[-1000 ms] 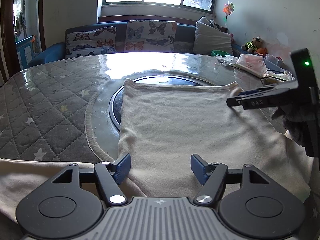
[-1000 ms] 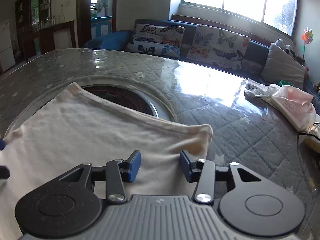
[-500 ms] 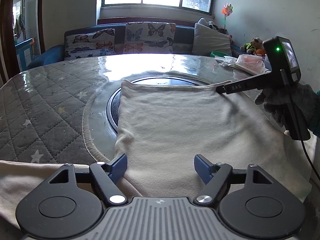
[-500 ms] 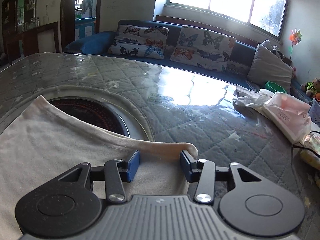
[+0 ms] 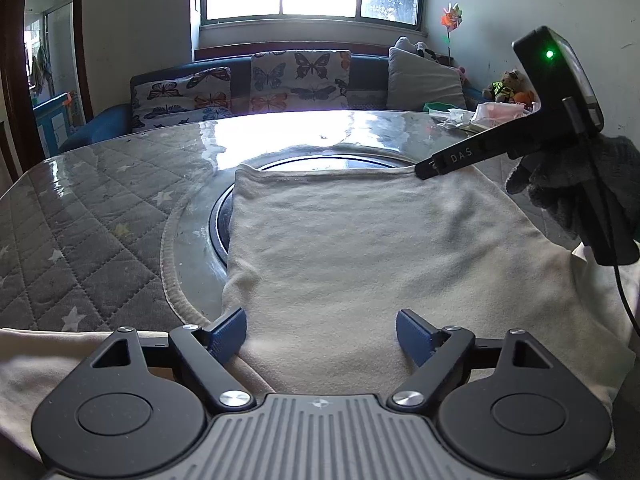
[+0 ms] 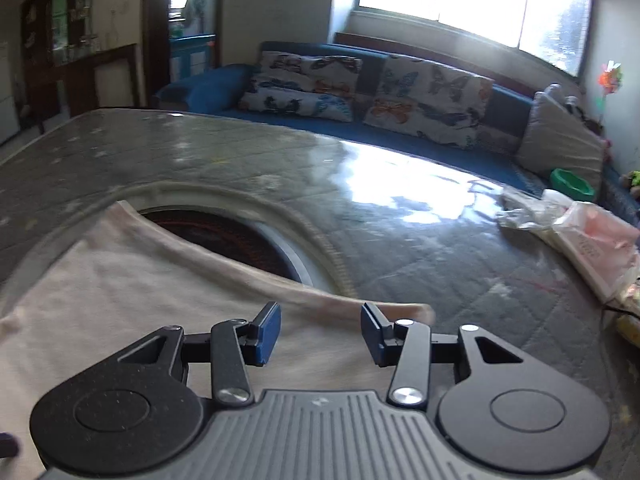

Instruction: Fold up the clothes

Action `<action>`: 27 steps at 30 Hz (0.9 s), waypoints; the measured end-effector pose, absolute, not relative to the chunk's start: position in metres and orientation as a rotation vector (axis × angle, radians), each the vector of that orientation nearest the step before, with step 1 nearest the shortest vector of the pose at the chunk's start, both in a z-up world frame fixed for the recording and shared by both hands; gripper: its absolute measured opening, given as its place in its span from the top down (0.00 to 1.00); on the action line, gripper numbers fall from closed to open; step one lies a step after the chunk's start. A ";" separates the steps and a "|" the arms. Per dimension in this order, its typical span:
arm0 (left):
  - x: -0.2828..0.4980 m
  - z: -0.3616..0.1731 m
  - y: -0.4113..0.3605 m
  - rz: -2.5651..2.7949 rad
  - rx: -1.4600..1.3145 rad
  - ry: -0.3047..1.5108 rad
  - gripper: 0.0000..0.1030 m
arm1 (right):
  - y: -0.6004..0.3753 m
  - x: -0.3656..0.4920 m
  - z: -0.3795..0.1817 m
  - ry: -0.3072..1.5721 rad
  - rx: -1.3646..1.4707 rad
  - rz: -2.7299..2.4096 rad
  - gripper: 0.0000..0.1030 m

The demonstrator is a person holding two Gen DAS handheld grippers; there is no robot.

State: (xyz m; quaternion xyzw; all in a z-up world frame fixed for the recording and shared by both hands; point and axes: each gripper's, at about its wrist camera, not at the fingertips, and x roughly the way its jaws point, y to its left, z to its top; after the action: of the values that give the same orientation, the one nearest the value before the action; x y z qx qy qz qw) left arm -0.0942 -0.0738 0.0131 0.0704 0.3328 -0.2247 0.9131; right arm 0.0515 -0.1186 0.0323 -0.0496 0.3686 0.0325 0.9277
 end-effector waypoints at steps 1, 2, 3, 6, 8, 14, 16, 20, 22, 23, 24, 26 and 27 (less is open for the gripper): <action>-0.095 0.013 -0.074 -0.463 0.146 0.683 0.17 | -0.114 0.051 0.032 0.765 -0.099 0.086 0.57; -0.096 0.012 -0.075 -0.462 0.147 0.681 0.16 | -0.108 0.051 0.030 0.779 -0.098 0.110 0.57; -0.097 0.012 -0.075 -0.462 0.147 0.678 0.16 | -0.100 0.052 0.027 0.797 -0.097 0.135 0.57; -0.096 0.013 -0.076 -0.461 0.146 0.675 0.15 | -0.084 0.058 0.023 0.797 -0.106 0.149 0.57; -0.097 0.012 -0.077 -0.464 0.154 0.669 0.14 | -0.081 0.066 0.022 0.796 -0.079 0.138 0.57; -0.100 0.011 -0.078 -0.472 0.157 0.658 0.12 | -0.080 0.083 0.019 0.782 -0.059 0.102 0.56; -0.100 0.011 -0.078 -0.474 0.157 0.657 0.12 | -0.079 0.086 0.018 0.774 -0.059 0.090 0.56; -0.101 0.011 -0.079 -0.479 0.155 0.656 0.10 | -0.076 0.091 0.017 0.765 -0.067 0.069 0.56; -0.101 0.011 -0.079 -0.482 0.154 0.655 0.10 | -0.075 0.093 0.017 0.759 -0.067 0.058 0.56; -0.102 0.011 -0.079 -0.483 0.153 0.655 0.10 | -0.075 0.094 0.016 0.758 -0.068 0.055 0.56; -0.102 0.011 -0.079 -0.483 0.153 0.655 0.09 | -0.074 0.095 0.016 0.755 -0.067 0.049 0.56; -0.102 0.011 -0.080 -0.484 0.154 0.655 0.09 | -0.074 0.097 0.016 0.752 -0.067 0.039 0.56; -0.102 0.011 -0.080 -0.485 0.155 0.654 0.08 | -0.073 0.097 0.016 0.750 -0.068 0.035 0.56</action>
State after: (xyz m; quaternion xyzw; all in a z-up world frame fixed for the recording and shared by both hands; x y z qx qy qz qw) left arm -0.1022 -0.0802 0.0106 0.0753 0.3179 -0.2356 0.9153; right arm 0.0974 -0.0732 0.0157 -0.0330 0.3662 0.0170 0.9298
